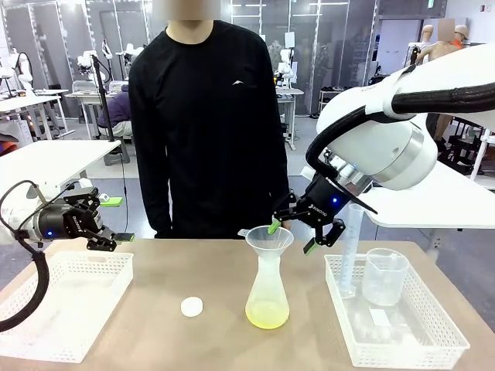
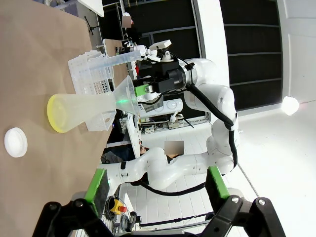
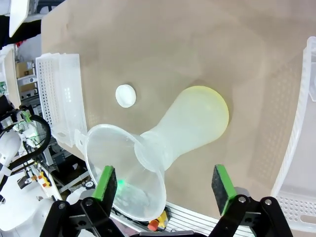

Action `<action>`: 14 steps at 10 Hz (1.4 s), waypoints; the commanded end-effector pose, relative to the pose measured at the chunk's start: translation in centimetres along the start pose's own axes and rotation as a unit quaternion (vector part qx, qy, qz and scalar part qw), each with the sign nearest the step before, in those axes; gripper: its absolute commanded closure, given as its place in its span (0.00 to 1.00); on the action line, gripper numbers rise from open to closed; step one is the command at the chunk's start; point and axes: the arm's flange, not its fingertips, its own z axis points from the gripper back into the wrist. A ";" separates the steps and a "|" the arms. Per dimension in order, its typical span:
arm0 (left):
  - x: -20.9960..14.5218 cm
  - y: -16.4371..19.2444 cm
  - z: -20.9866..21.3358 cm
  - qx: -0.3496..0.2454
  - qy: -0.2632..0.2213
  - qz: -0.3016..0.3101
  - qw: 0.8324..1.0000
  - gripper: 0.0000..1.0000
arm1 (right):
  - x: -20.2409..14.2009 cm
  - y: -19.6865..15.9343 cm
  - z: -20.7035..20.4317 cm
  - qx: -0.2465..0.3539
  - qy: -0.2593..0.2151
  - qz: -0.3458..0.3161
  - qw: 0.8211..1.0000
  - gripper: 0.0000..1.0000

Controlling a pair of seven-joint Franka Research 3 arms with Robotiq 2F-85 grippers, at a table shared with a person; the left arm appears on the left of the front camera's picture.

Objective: Prepare the solutions needed for the experiment.
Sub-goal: Once the solution is in the Big flask , pick up the Plastic Funnel and place it back into the right Organizing basket.

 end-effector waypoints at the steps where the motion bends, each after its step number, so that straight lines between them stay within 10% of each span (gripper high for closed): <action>1: -0.1 -0.2 0.0 -0.006 0.002 -0.002 1.000 0.00 | 0.4 0.4 0.1 0.013 0.010 -0.014 1.000 0.19; 2: -0.1 -0.2 0.0 -0.006 0.002 -0.002 1.000 0.00 | 0.4 0.4 0.1 0.010 0.012 -0.017 1.000 0.37; 3: -0.1 -0.2 0.0 -0.006 0.002 -0.002 1.000 0.00 | 0.5 0.4 0.1 0.010 0.011 -0.018 1.000 0.21; 4: -0.1 -0.2 0.0 -0.006 0.002 -0.002 1.000 0.00 | 0.5 0.5 0.1 0.011 0.014 -0.019 1.000 0.57; 5: -0.1 -0.2 0.0 -0.006 0.002 -0.002 1.000 0.00 | 0.4 0.5 0.1 0.011 0.016 -0.019 1.000 0.40; 6: -0.1 -0.2 0.0 -0.006 0.002 -0.002 1.000 0.00 | 0.4 0.5 0.1 0.008 0.016 -0.020 1.000 0.76; 7: -0.1 -0.2 0.0 -0.006 0.002 -0.002 1.000 0.00 | 0.5 0.6 0.1 0.009 0.018 -0.023 1.000 0.59; 8: -0.1 -0.2 0.0 -0.006 0.002 -0.002 1.000 0.00 | 0.5 0.5 0.1 0.010 0.018 -0.024 0.999 0.95; 9: -0.1 -0.2 0.0 -0.006 0.002 -0.002 1.000 0.00 | 0.5 0.5 0.2 0.010 0.018 -0.027 0.999 0.79; 10: -0.1 -0.2 0.0 -0.006 0.002 -0.002 1.000 0.00 | 0.5 0.5 0.2 0.010 0.020 -0.030 0.999 1.00; 14: -0.1 -0.2 0.0 -0.006 0.002 -0.002 1.000 0.00 | 0.6 0.5 0.1 0.004 0.023 -0.033 0.999 1.00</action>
